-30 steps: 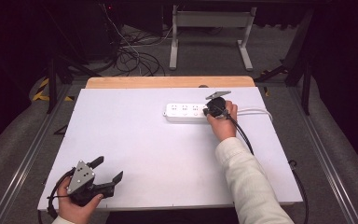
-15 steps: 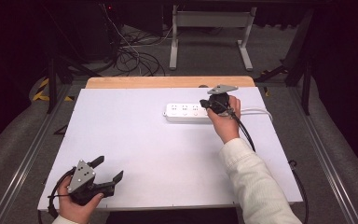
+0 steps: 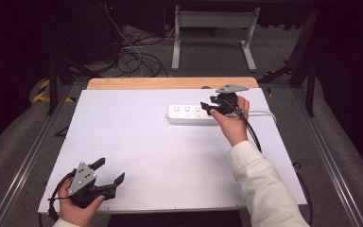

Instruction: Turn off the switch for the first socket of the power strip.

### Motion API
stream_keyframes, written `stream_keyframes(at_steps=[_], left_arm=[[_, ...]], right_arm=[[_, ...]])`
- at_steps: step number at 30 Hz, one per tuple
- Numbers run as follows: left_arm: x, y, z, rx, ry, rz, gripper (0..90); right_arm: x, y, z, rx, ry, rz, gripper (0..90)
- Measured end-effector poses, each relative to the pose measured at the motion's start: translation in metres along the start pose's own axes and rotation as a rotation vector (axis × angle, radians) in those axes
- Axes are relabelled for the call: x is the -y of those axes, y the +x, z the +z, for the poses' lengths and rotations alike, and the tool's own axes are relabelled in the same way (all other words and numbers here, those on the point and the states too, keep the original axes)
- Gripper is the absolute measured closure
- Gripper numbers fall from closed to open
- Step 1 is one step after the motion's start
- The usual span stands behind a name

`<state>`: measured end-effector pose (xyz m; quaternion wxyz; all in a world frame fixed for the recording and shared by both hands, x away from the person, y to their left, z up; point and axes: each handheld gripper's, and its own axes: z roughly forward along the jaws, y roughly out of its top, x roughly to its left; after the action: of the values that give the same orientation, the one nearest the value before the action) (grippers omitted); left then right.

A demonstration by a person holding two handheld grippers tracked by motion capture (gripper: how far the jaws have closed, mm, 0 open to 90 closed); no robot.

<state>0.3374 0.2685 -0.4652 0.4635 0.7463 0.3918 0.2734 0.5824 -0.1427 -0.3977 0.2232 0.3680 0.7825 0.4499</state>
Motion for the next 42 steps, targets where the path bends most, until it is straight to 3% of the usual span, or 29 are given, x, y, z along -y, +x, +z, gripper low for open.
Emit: stream_keyframes(at_steps=[4,9,25,29,36,42], left_arm=[[0.0,0.0,0.0,0.001,0.0,0.001,16.0],[0.0,-0.001,0.001,0.002,0.001,-0.003,15.9],[0.0,-0.002,0.0,0.0,-0.002,-0.004,15.8],[0.0,-0.002,-0.001,0.009,0.0,-0.008,14.9],[-0.001,-0.002,-0.002,0.019,0.002,-0.007,14.2],[-0.001,-0.002,-0.003,0.026,-0.001,-0.007,13.1]], right_arm=[[-0.002,-0.001,-0.012,-0.025,-0.028,0.036,32.6],[-0.002,-0.001,-0.028,-0.049,-0.055,0.042,25.5],[-0.002,0.006,-0.064,-0.096,-0.1,-0.005,20.1],[0.001,0.01,-0.075,-0.128,-0.108,-0.018,17.2],[0.013,0.018,-0.096,-0.171,-0.117,-0.053,12.8],[0.03,0.022,-0.111,-0.208,-0.112,-0.042,12.0]])
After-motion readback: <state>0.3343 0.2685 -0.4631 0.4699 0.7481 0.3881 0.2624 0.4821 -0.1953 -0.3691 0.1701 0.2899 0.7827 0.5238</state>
